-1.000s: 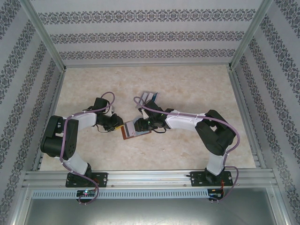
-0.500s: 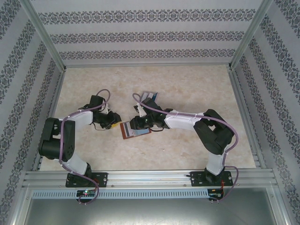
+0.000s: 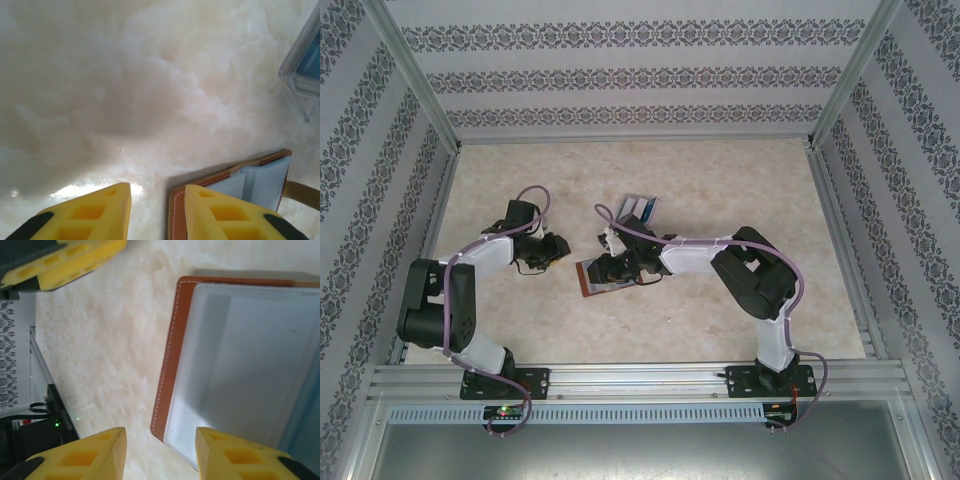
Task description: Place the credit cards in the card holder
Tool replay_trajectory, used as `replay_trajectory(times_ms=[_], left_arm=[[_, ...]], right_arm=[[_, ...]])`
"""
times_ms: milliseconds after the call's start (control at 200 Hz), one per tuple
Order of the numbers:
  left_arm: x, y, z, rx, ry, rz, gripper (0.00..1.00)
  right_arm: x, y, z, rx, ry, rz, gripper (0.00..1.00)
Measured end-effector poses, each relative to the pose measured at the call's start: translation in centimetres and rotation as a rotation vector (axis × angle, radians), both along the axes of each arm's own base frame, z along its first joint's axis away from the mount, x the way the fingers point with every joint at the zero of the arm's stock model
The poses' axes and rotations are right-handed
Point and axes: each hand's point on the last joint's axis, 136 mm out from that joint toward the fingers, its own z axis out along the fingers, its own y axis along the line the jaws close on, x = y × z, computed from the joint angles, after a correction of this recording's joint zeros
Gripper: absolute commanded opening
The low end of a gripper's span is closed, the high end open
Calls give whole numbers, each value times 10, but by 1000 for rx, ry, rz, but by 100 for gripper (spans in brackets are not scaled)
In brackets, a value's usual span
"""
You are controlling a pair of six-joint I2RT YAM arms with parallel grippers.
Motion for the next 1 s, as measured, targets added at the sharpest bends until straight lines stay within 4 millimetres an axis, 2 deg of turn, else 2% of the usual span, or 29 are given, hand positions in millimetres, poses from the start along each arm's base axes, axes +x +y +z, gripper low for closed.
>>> replay_trajectory(times_ms=[125, 205, 280, 400, 505, 615, 724, 794, 884, 1004], left_arm=[[11, 7, 16, 42, -106, 11, 37], [16, 10, 23, 67, -171, 18, 38], [16, 10, 23, 85, -215, 15, 44], [9, 12, 17, 111, -268, 2, 45], [-1, 10, 14, 125, -313, -17, 45], [-2, 11, 22, 144, -366, -25, 45], [5, 14, 35, 161, -428, -10, 45], [6, 16, 36, 170, -438, -2, 45], [7, 18, 34, 179, -434, 4, 45], [6, 18, 27, 184, -415, 5, 44]], right_arm=[[13, -11, 13, 9, -15, -32, 45], [34, -26, 36, 20, -72, -84, 46], [53, -45, 57, 8, -145, -144, 48], [86, -76, 83, -104, -275, -261, 53], [114, -97, 97, -245, -371, -375, 55], [134, -120, 108, -355, -428, -483, 55], [156, -133, 113, -417, -436, -568, 55], [168, -135, 110, -443, -429, -608, 55], [176, -138, 97, -485, -405, -643, 55], [176, -146, 75, -558, -365, -671, 55]])
